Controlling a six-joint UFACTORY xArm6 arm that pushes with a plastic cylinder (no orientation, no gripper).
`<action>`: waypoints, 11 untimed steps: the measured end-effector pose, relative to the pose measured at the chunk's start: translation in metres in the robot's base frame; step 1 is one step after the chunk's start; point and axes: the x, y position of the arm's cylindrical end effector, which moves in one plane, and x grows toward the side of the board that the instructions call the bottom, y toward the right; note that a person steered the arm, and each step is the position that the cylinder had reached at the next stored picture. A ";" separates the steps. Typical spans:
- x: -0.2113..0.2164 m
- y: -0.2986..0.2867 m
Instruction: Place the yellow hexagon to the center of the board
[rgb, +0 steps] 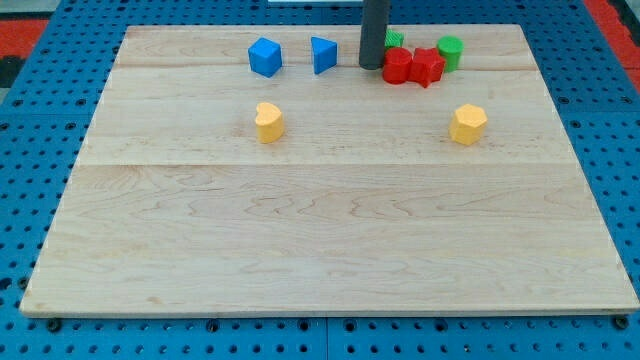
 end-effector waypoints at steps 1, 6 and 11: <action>-0.021 -0.072; 0.078 0.005; 0.129 0.004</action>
